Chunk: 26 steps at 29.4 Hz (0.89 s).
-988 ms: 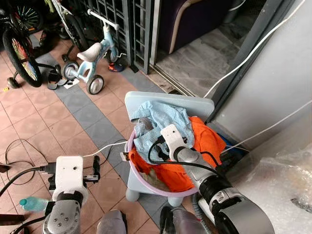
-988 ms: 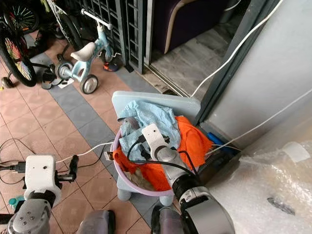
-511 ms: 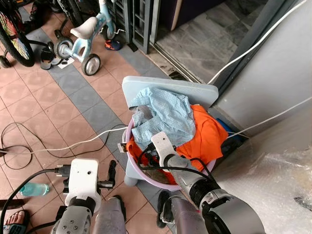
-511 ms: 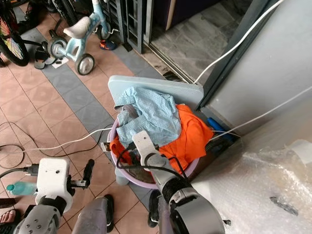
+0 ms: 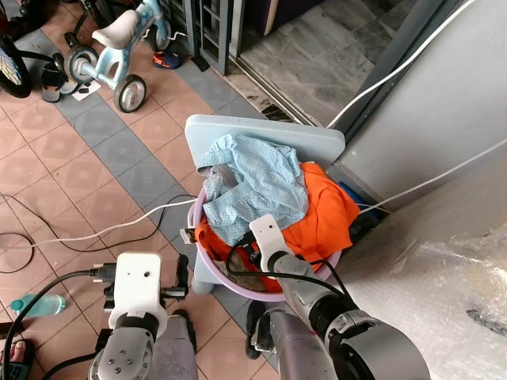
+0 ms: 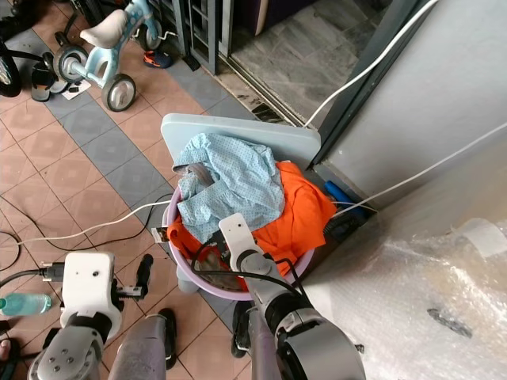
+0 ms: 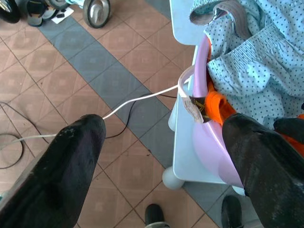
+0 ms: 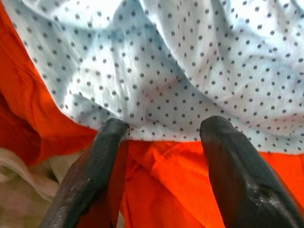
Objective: Clothes washing
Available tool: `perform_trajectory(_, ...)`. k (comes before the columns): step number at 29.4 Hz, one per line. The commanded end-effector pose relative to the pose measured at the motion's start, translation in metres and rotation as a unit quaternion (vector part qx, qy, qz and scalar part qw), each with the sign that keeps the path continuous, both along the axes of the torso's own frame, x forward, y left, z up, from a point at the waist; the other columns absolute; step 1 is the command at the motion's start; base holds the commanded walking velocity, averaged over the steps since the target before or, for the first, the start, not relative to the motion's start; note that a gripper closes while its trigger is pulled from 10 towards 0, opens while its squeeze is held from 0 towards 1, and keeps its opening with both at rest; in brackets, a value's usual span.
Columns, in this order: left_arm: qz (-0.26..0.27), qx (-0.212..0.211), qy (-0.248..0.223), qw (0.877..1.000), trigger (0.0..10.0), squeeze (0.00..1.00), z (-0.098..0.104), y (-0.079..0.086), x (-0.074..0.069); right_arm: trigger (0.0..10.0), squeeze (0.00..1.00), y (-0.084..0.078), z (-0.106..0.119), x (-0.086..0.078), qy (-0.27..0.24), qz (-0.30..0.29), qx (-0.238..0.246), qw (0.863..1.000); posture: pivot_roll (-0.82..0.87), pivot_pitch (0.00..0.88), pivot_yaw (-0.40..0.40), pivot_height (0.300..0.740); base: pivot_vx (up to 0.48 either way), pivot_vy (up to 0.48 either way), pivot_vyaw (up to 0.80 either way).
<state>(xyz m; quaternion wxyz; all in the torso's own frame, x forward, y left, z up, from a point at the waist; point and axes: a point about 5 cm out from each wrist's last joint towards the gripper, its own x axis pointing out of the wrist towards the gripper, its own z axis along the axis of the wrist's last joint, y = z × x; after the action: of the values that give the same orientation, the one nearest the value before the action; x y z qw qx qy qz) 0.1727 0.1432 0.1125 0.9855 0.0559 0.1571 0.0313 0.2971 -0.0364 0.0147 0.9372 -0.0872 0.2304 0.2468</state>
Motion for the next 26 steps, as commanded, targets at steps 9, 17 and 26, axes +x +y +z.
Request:
perform_trajectory(9, -0.013, -0.001, 0.005, 1.0, 10.0, 0.0, -0.013, -0.003, 0.023, 10.0, 0.0, -0.05, 0.023, 0.015, -0.085, -0.002, 0.015, 0.996, 0.13, 0.168, -0.112, 0.74, 0.0, 0.0, 0.77)
perform_trajectory(17, -0.025, 0.006, -0.002, 1.0, 10.0, 0.0, -0.02, 0.002, 0.037, 10.0, 0.0, -0.088, 0.032, 0.008, -0.12, -0.021, -0.005, 0.993, 0.1, 0.103, -0.089, 0.74, 0.0, 0.0, 0.8)
perform_trajectory(26, -0.005, 0.01, 0.012, 1.0, 10.0, 0.0, -0.031, 0.014, 0.046, 10.0, 0.0, -0.101, 0.037, 0.011, -0.124, -0.152, 0.011, 0.98, 0.09, 0.046, -0.066, 0.74, 0.0, 0.0, 0.8)
